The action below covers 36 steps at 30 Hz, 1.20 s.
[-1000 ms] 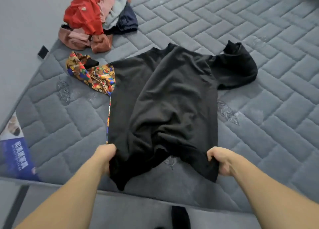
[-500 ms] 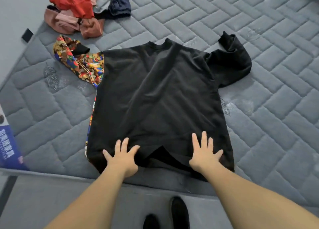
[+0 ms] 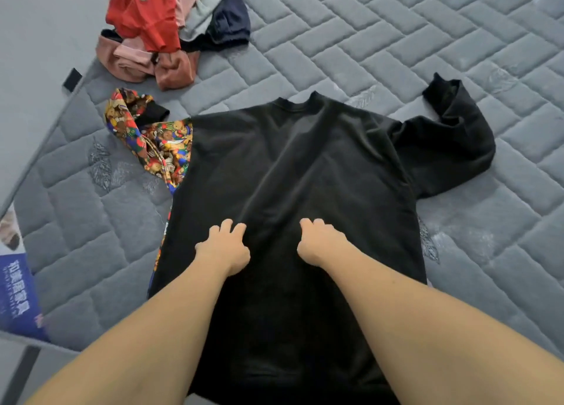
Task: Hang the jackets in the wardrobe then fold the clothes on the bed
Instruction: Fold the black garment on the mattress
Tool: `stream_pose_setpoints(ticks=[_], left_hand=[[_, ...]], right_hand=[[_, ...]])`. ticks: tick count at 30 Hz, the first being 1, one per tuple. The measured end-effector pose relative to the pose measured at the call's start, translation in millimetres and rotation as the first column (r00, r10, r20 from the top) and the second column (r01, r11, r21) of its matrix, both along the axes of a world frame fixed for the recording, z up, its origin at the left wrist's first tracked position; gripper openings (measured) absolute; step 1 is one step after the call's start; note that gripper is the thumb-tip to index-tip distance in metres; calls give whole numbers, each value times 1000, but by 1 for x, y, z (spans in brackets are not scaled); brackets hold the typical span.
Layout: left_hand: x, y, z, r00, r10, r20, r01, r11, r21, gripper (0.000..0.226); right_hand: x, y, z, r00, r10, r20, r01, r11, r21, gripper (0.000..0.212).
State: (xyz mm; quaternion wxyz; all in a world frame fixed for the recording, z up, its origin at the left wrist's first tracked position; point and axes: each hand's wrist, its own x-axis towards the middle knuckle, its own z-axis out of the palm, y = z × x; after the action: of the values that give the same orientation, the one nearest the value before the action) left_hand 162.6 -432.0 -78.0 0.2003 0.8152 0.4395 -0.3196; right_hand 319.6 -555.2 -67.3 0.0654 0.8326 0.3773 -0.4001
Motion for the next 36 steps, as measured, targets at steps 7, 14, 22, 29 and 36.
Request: stream_pose_setpoints(ticks=[7, 14, 22, 29, 36], left_hand=[[33, 54, -80, 994, -41, 101, 44, 999, -30, 64], [120, 182, -120, 938, 251, 239, -314, 907, 282, 77], [230, 267, -104, 850, -332, 409, 38, 814, 580, 32], [241, 272, -96, 859, -165, 485, -161, 811, 562, 35], [184, 200, -130, 865, -386, 321, 211, 860, 464, 66]], right_hand=[[62, 92, -74, 984, -80, 161, 44, 975, 216, 65], [163, 139, -138, 785, -342, 517, 132, 907, 400, 67], [214, 173, -145, 781, -326, 532, 96, 905, 415, 68], [219, 175, -150, 788, -329, 521, 79, 893, 443, 65], [222, 176, -158, 780, -309, 544, 32, 888, 458, 64]])
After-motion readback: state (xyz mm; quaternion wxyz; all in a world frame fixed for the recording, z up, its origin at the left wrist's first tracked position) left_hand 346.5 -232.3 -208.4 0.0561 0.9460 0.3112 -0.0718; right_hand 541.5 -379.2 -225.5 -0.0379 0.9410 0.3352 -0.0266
